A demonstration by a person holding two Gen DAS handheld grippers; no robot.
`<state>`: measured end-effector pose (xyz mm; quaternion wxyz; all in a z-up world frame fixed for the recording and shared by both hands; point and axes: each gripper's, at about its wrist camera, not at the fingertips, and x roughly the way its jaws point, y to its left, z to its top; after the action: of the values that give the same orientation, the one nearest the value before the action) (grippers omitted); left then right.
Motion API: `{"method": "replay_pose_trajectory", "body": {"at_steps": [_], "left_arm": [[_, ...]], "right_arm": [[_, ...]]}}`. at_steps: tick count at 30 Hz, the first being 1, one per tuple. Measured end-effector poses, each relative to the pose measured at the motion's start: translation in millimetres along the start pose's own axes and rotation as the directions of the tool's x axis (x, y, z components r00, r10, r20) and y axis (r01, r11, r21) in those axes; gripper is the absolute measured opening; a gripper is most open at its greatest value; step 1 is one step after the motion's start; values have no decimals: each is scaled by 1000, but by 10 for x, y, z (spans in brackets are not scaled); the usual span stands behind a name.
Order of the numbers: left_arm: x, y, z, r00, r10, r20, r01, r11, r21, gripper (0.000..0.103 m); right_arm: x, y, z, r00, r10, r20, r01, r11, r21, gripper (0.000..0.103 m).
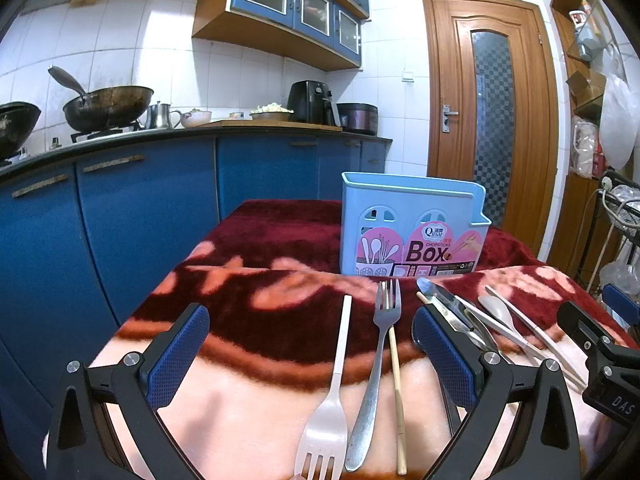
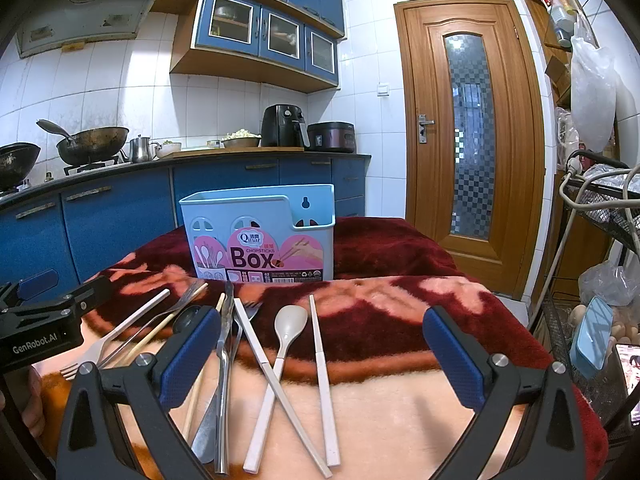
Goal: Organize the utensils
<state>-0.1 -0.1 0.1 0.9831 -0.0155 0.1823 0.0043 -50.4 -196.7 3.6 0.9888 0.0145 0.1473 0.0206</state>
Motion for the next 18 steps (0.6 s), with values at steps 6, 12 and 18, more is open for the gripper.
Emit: {"method": "replay_pose_trajectory", "body": {"at_steps": [6, 12, 18], "left_arm": [[-40, -24, -18, 1000, 0, 0, 0, 1000, 1, 102], [-43, -25, -18, 1000, 0, 0, 0, 1000, 1, 102], [-44, -25, -19, 1000, 1, 1, -1, 1000, 2, 102]], "right_arm": [[-1, 0, 0, 1000, -1, 0, 1, 1000, 0, 103], [1, -2, -2, 1000, 0, 1, 0, 1000, 0, 103], [1, -3, -2, 1000, 0, 1, 0, 1000, 0, 103]]}}
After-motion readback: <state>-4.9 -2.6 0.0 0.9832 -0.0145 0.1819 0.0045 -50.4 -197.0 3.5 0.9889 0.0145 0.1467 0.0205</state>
